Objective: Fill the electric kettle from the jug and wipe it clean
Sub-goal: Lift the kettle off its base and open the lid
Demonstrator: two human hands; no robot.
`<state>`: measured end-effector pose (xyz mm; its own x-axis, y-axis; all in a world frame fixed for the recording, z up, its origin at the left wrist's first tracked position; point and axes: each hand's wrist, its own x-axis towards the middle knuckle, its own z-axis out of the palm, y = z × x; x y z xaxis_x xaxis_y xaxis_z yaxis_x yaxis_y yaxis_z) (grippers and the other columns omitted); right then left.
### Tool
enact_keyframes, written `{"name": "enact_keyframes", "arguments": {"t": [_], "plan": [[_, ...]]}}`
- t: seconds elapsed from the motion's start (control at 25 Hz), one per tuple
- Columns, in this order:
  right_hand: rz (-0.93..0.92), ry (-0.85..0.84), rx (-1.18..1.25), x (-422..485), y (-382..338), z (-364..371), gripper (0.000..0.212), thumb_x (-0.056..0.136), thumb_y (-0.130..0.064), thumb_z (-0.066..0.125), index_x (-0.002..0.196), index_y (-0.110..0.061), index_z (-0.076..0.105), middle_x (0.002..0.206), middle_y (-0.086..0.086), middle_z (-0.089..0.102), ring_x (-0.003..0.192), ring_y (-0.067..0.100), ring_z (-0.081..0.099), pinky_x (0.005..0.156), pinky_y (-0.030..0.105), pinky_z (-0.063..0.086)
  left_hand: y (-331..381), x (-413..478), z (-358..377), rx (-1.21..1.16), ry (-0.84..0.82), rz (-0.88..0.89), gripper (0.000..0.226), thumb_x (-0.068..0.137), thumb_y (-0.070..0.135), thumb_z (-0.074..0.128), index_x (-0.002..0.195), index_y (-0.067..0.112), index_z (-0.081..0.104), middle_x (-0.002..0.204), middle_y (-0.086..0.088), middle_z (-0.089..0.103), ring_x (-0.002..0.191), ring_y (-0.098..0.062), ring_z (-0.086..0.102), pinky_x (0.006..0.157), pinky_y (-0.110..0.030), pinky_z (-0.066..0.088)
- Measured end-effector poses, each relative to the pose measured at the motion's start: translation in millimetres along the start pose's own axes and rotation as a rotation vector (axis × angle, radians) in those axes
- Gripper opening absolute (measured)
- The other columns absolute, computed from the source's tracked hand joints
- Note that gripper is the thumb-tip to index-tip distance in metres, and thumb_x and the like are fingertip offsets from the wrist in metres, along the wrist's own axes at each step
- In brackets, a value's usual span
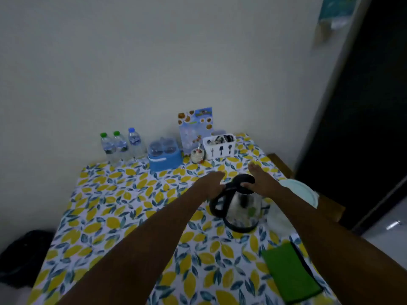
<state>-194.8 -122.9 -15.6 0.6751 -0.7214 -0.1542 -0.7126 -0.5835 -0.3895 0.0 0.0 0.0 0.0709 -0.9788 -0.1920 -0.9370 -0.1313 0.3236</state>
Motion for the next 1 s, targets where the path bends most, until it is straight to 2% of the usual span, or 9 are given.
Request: {"name": "enact_keyframes", "arguments": {"t": [0.12, 0.2, 0.28, 0.44, 0.56, 0.68, 0.76, 0.88, 1.0], "plan": [[0.050, -0.077, 0.109, -8.8, 13.6, 20.3, 0.108, 0.084, -0.047, 0.071, 0.156, -0.009, 0.001, 0.166, 0.009, 0.000, 0.153, 0.025, 0.005, 0.121, 0.040, 0.017, 1.0, 4.7, 34.9, -0.174, -0.050, -0.048, 0.050, 0.098, 0.026, 0.053, 0.140, 0.006, 0.036, 0.139, -0.019, 0.048, 0.120, -0.033, 0.052, 0.097, -0.043, 0.043], [0.045, -0.022, 0.204, -14.6, 16.9, 34.4, 0.112, 0.077, -0.034, 0.081, 0.156, -0.008, 0.006, 0.164, 0.012, 0.009, 0.151, 0.028, 0.013, 0.119, 0.039, 0.023, -1.1, 7.8, 52.8, -0.279, 0.033, -0.087, 0.034, 0.096, 0.020, 0.055, 0.125, 0.005, 0.045, 0.120, -0.020, 0.056, 0.095, -0.026, 0.055, 0.078, -0.038, 0.044], [0.048, 0.054, 0.261, -14.0, 17.4, 37.7, 0.112, 0.072, -0.027, 0.086, 0.155, -0.009, 0.013, 0.162, 0.013, 0.018, 0.149, 0.029, 0.022, 0.117, 0.041, 0.027, -4.0, 10.2, 58.2, -0.345, 0.101, -0.138, 0.022, 0.096, 0.014, 0.053, 0.116, 0.005, 0.049, 0.111, -0.019, 0.059, 0.086, -0.022, 0.051, 0.073, -0.035, 0.038], [0.020, 0.127, 0.266, -16.3, 3.6, 37.3, 0.109, 0.066, -0.034, 0.089, 0.152, -0.014, 0.025, 0.157, 0.010, 0.033, 0.144, 0.030, 0.033, 0.118, 0.053, 0.026, -18.1, -13.4, 68.0, -0.442, 0.221, -0.120, 0.021, 0.098, 0.021, 0.053, 0.118, 0.014, 0.052, 0.100, 0.000, 0.058, 0.083, -0.019, 0.052, 0.071, -0.031, 0.039], [-0.106, 0.169, 0.308, -33.2, -16.9, 50.3, 0.101, 0.069, -0.037, 0.086, 0.151, -0.018, 0.029, 0.156, 0.006, 0.036, 0.142, 0.026, 0.035, 0.118, 0.053, 0.028, -43.6, -52.6, 66.4, -0.438, 0.310, -0.082, 0.021, 0.098, 0.023, 0.053, 0.119, 0.021, 0.050, 0.094, 0.007, 0.052, 0.080, -0.018, 0.053, 0.066, -0.027, 0.036], [-0.196, 0.192, 0.201, -53.5, -43.4, 78.6, 0.104, 0.072, -0.043, 0.083, 0.153, -0.015, 0.025, 0.159, 0.009, 0.031, 0.147, 0.027, 0.028, 0.119, 0.047, 0.025, -71.4, -97.1, 64.7, -0.415, 0.327, -0.114, 0.025, 0.097, 0.021, 0.054, 0.122, 0.022, 0.050, 0.100, 0.003, 0.059, 0.084, -0.017, 0.056, 0.066, -0.021, 0.039], [-0.227, 0.161, 0.134, -67.0, -62.9, 105.3, 0.105, 0.076, -0.050, 0.077, 0.155, -0.012, 0.020, 0.162, 0.008, 0.024, 0.151, 0.023, 0.019, 0.121, 0.045, 0.020, -89.0, -129.4, 69.5, -0.414, 0.293, -0.161, 0.028, 0.098, 0.017, 0.054, 0.125, 0.020, 0.050, 0.110, -0.003, 0.063, 0.094, -0.022, 0.060, 0.075, -0.030, 0.046], [-0.260, 0.176, 0.051, -85.1, -82.5, 144.3, 0.100, 0.080, -0.063, 0.062, 0.153, -0.007, 0.024, 0.163, 0.007, 0.023, 0.149, 0.013, 0.011, 0.121, 0.044, 0.017, -111.5, -171.6, 82.2, -0.400, 0.272, -0.201, 0.032, 0.098, 0.016, 0.054, 0.129, 0.017, 0.049, 0.118, -0.009, 0.062, 0.102, -0.028, 0.061, 0.080, -0.035, 0.046], [-0.293, 0.125, -0.028, -96.2, -96.5, 172.5, 0.099, 0.083, -0.074, 0.038, 0.154, -0.005, 0.024, 0.164, 0.007, 0.020, 0.150, 0.017, 0.013, 0.121, 0.045, 0.019, -122.9, -198.9, 92.6, -0.417, 0.298, -0.250, 0.036, 0.096, 0.013, 0.057, 0.131, 0.012, 0.050, 0.123, -0.012, 0.062, 0.108, -0.030, 0.061, 0.085, -0.036, 0.046]]}}
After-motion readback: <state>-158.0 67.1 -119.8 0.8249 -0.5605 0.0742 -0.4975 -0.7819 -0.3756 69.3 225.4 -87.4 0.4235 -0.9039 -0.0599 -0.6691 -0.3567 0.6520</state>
